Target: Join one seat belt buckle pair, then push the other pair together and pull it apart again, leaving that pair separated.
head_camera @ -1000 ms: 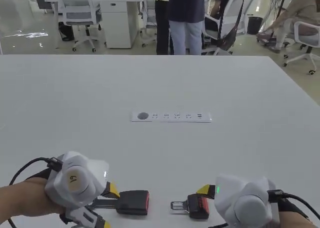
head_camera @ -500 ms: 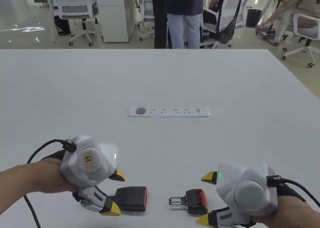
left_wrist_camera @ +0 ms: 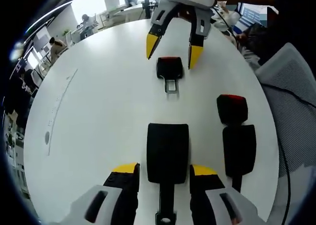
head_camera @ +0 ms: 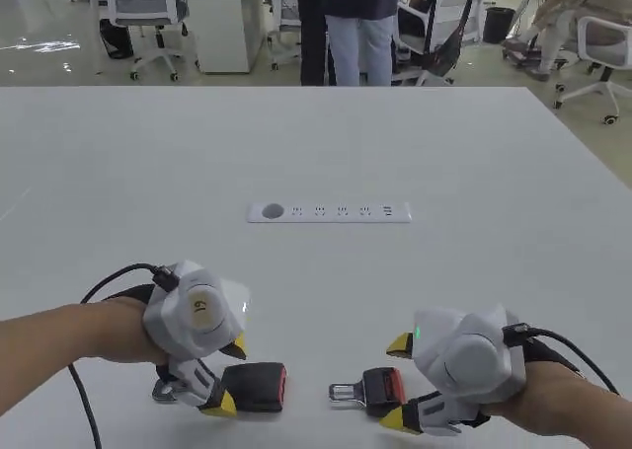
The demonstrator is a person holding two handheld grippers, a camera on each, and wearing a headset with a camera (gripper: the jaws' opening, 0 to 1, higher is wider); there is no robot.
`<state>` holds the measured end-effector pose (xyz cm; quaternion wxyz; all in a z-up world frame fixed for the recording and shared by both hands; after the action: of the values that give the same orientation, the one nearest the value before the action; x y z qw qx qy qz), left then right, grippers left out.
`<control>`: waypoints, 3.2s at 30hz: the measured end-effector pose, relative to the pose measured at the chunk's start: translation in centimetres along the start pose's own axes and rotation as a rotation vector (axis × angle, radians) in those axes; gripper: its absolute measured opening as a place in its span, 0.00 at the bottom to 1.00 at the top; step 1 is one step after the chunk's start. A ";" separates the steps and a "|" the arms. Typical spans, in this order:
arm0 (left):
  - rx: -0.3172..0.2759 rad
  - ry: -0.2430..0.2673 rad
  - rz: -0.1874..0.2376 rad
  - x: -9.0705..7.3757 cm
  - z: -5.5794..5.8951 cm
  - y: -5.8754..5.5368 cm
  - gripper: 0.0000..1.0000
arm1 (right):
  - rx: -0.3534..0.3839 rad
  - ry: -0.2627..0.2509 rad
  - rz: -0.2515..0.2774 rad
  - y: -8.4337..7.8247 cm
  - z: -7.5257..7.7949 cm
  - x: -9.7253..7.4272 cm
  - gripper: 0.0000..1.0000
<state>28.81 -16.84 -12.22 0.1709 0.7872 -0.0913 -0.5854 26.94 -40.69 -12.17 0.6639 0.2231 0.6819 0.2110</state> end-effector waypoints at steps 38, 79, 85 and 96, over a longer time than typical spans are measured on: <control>0.029 -0.062 0.021 0.5 -0.4 -0.4 0.33 | -0.037 0.069 -0.044 -0.1 0.4 0.9 0.31; 0.028 -0.061 -0.039 0.7 -0.5 -0.2 0.33 | -0.071 0.071 -0.028 3.5 0.8 3.7 0.32; 0.021 -0.060 -0.040 0.7 -0.5 -0.2 0.32 | -0.070 0.069 -0.030 3.6 0.9 3.9 0.32; 0.017 -0.055 -0.043 0.8 -0.5 -0.4 0.32 | -0.063 0.063 -0.012 4.6 1.0 4.9 0.32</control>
<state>29.51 -16.70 -12.96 0.1490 0.7739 -0.0842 -0.6097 27.92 -34.11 -13.49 0.6501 0.1913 0.6966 0.2355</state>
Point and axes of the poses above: the centre of the closed fingertips' face, and the gripper's own axes: x roughly forward along the fingers, z roughly to its right, y roughly out of its top, the point moved 9 cm from there along -x, roughly backward along the fingers, and after that the axes turned 15 degrees about y, right-handed, at the moved point
